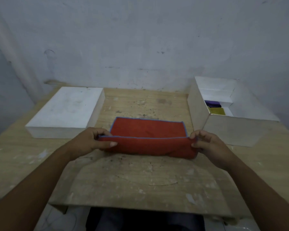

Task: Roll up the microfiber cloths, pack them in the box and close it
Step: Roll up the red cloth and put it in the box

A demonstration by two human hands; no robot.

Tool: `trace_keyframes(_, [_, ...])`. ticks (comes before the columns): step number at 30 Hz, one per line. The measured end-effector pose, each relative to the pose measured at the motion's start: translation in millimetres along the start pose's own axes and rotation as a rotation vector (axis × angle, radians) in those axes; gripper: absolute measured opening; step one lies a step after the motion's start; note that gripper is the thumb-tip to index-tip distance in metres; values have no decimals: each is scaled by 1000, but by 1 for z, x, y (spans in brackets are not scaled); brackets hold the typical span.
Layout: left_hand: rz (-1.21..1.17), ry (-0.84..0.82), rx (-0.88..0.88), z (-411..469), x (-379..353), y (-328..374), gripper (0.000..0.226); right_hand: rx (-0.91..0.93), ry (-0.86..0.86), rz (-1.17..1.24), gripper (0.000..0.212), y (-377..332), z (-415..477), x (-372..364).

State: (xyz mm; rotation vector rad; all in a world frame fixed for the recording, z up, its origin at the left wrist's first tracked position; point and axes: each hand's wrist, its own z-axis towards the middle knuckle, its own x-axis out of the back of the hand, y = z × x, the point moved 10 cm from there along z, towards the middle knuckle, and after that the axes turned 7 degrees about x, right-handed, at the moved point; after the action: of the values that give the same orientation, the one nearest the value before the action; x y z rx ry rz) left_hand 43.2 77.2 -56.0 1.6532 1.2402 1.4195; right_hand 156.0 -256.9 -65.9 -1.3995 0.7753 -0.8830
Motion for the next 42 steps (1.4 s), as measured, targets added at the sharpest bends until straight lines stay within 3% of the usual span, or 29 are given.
trace_keyframes(3, [-255,119,-23,14,12,-1,31,32,144,-2,25,3,11,15])
trace_keyframes(6, [-414,237,1,33,18,-11,22,62,242,-65,25,5,21,20])
trace_keyframes(10, [-381,389,33,56,21,-15,22,128,299,-245,17,8,40,16])
trace_keyframes(14, [-298,479,28,80,27,-17,20,229,290,-561,35,6,58,4])
trace_keyframes(20, [-236,565,30,112,35,-20,24,204,316,-726,43,16,85,6])
trace_keyframes(27, [-104,568,101,134,30,-37,40,109,226,-950,51,37,100,-1])
trace_keyframes(32, [-54,531,84,119,30,-34,55,158,269,-1055,44,28,84,-3])
trace_keyframes(38, [121,508,56,81,25,-36,36,229,236,-1015,34,25,46,-9])
trace_keyframes(42, [301,511,57,56,18,-38,31,131,258,-1042,34,29,23,-2])
